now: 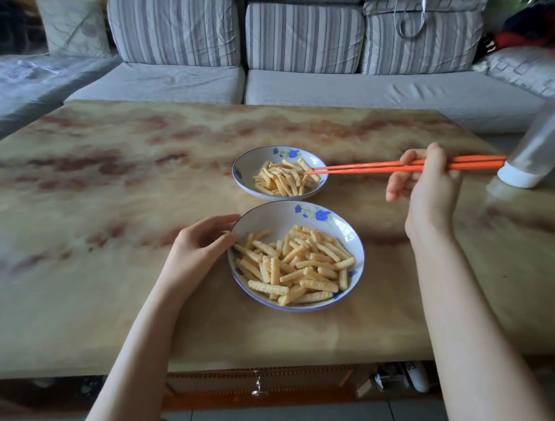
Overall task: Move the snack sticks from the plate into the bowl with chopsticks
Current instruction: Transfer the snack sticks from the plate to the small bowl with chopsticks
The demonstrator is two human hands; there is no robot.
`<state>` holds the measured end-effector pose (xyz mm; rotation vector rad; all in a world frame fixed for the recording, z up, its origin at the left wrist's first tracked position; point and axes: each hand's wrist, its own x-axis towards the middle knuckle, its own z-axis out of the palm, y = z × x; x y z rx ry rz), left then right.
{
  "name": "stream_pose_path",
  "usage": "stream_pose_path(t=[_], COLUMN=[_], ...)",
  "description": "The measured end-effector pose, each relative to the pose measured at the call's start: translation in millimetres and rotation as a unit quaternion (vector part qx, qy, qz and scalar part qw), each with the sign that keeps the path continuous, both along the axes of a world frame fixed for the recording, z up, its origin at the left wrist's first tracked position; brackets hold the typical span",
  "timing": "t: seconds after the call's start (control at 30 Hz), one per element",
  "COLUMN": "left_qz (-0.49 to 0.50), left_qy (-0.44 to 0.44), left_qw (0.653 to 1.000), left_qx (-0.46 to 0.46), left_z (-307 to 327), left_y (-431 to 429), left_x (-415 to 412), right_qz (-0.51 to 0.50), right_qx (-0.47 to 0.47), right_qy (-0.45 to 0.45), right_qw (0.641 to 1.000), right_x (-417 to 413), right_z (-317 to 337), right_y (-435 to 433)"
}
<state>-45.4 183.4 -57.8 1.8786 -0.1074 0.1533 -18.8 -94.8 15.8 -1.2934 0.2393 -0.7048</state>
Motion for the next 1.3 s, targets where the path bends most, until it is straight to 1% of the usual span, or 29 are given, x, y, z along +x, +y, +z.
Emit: stream_pose_path(t=[0.2,0.4,0.5,0.6,0.7,0.77,0.9,1.0,1.3], left_qz=[0.005,0.001,-0.004,-0.006,-0.007,-0.007,-0.004,-0.006,-0.006], left_qy=[0.003,0.002,0.005,0.004,0.003,0.000,-0.002,0.000,-0.001], left_qw=[1.000,1.000,1.000,1.000,1.000,1.000,1.000,1.000,1.000], left_qx=[0.006,0.012,0.014,0.012,0.006,0.008,0.008,0.004,0.006], left_z=[-0.1,-0.1,0.1,0.2,-1.6,-2.9,-3.6,-3.7,-3.1], left_y=[1.1,1.2,1.9,1.6,2.1,2.4,2.4,2.6,2.2], left_x=[0.0,0.8,1.1,1.2,1.9,2.7,3.4,3.0,2.2], right_qz=[-0.008,0.013,0.014,0.017,0.052,0.094,0.164,0.167,0.161], right_qx=[-0.003,-0.041,-0.050,-0.037,-0.027,-0.050,-0.139,-0.174,-0.186], right_qy=[-0.020,0.000,0.001,-0.002,0.002,0.019,0.068,0.079,0.123], right_qw=[1.000,0.999,0.999,0.999,0.998,0.994,0.974,0.967,0.961], right_x=[21.5,27.7,25.7,18.9,10.1,2.5,-19.1,-31.5,-35.2], right_z=[-17.7,-28.2,-27.6,-20.1,-7.3,2.1,16.9,21.8,18.6], right_y=[14.2,17.4,13.9,6.7,-3.5,-10.6,-21.6,-24.6,-28.1])
